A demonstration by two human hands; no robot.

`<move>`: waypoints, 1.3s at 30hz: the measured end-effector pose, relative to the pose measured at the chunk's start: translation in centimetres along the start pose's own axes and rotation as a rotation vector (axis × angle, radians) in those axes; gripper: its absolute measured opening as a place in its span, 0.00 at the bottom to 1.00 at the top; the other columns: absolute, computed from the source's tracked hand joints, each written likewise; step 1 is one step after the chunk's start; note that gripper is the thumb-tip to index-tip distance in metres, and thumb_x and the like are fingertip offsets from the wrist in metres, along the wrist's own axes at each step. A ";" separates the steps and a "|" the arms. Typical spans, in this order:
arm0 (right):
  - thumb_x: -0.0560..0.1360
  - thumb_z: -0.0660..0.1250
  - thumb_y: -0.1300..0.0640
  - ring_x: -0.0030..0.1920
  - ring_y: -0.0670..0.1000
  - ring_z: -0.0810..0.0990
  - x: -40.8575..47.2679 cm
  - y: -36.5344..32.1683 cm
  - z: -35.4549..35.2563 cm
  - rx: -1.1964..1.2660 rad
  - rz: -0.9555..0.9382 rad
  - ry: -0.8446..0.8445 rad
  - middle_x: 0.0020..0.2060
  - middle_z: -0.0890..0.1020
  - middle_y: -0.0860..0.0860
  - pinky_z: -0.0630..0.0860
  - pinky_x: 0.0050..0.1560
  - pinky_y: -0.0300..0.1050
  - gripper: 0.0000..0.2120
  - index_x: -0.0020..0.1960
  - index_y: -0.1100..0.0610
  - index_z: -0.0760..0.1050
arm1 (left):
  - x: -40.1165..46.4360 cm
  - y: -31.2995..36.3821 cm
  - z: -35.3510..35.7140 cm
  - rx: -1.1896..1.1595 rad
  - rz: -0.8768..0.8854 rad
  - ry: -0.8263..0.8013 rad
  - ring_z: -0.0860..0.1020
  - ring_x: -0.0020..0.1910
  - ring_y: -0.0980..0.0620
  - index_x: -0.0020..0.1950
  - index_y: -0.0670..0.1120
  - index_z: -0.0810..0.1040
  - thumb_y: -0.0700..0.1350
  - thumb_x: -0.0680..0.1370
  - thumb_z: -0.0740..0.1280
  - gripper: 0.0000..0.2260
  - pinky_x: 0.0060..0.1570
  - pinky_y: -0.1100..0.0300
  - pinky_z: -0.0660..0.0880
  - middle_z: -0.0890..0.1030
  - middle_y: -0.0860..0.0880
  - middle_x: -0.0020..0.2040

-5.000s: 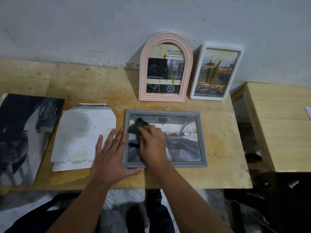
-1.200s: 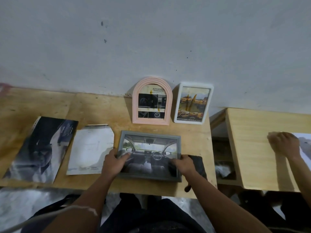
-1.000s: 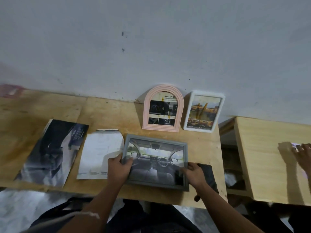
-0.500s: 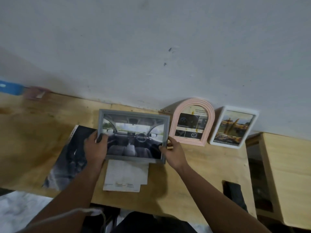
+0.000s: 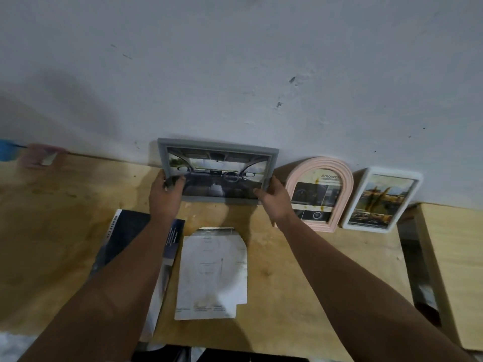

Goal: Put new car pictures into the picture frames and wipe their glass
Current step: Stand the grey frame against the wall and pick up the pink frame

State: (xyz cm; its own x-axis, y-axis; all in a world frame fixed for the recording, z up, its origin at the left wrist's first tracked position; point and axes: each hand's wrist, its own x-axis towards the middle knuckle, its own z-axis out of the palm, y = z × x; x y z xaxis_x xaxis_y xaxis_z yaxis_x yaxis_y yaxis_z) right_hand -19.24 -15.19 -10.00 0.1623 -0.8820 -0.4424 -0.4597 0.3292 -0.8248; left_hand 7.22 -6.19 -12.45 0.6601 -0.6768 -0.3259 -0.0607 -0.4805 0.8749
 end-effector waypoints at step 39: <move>0.83 0.63 0.65 0.46 0.53 0.81 -8.1 10.9 -21.1 0.362 0.214 -0.026 0.60 0.81 0.53 0.78 0.41 0.45 0.20 0.73 0.52 0.72 | -20.5 3.7 18.7 0.087 0.148 -0.284 0.82 0.52 0.54 0.57 0.47 0.74 0.49 0.83 0.68 0.07 0.43 0.60 0.76 0.83 0.50 0.53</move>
State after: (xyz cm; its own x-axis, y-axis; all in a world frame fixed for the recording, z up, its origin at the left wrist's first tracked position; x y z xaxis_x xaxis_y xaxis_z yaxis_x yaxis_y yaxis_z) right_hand -43.98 -11.58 -8.03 0.1208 -0.7738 -0.6218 -0.1498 0.6050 -0.7820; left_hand -20.60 -4.52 -9.25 0.4051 -0.8654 -0.2950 -0.2126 -0.4030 0.8902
